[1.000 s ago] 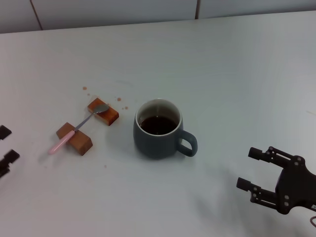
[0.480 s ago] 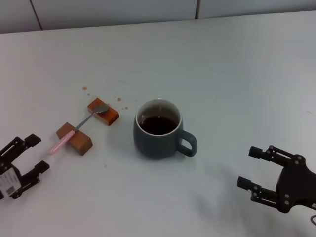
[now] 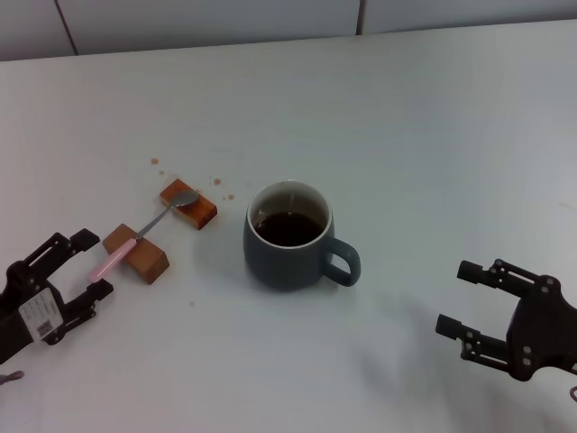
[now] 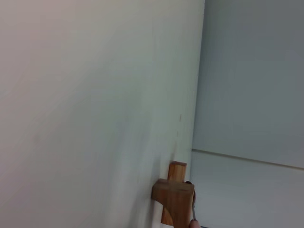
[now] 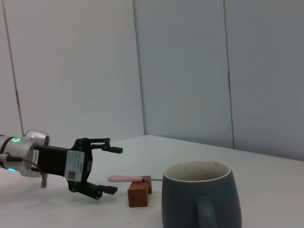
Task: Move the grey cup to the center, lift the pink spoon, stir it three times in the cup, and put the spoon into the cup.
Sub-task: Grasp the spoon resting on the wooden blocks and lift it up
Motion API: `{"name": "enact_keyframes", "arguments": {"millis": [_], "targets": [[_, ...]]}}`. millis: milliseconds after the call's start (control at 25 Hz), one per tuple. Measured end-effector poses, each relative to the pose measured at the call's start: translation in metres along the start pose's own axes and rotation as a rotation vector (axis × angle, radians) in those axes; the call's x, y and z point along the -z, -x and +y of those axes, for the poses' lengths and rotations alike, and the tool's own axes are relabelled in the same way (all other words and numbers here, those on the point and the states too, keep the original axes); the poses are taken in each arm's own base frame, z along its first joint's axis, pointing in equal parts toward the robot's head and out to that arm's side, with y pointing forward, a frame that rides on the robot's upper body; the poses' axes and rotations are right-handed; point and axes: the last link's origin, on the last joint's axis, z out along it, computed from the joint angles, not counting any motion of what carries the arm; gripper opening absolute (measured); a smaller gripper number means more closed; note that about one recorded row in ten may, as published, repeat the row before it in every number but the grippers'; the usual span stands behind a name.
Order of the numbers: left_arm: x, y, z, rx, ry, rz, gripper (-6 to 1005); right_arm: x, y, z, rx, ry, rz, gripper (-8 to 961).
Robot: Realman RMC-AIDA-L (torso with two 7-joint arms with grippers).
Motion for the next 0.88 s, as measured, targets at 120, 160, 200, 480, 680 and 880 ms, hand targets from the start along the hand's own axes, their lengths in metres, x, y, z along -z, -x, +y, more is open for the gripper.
{"name": "enact_keyframes", "arguments": {"millis": [120, 160, 200, 480, 680, 880], "targets": [[-0.006, 0.001, 0.0, 0.01, -0.002, -0.003, 796, -0.001, 0.001, -0.001, 0.0, 0.002, 0.001, 745], [-0.008, 0.001, -0.001, 0.014, -0.005, -0.002, 793, -0.001, 0.001, -0.001, 0.001, 0.002, 0.001, 745], [-0.009, 0.001, -0.001, 0.016, -0.007, -0.002, 791, -0.001, 0.001, -0.002, 0.002, 0.003, 0.0, 745], [-0.015, 0.0, 0.001, 0.011, -0.007, -0.006, 774, -0.001, 0.002, -0.003, 0.003, 0.001, -0.001, 746], [-0.018, 0.0, 0.002, 0.0, -0.006, -0.009, 762, -0.001, 0.002, -0.003, 0.002, -0.002, -0.003, 746], [-0.02, 0.0, 0.0, 0.006, -0.014, -0.003, 750, -0.001, 0.002, -0.003, 0.001, -0.002, -0.003, 746]]}}
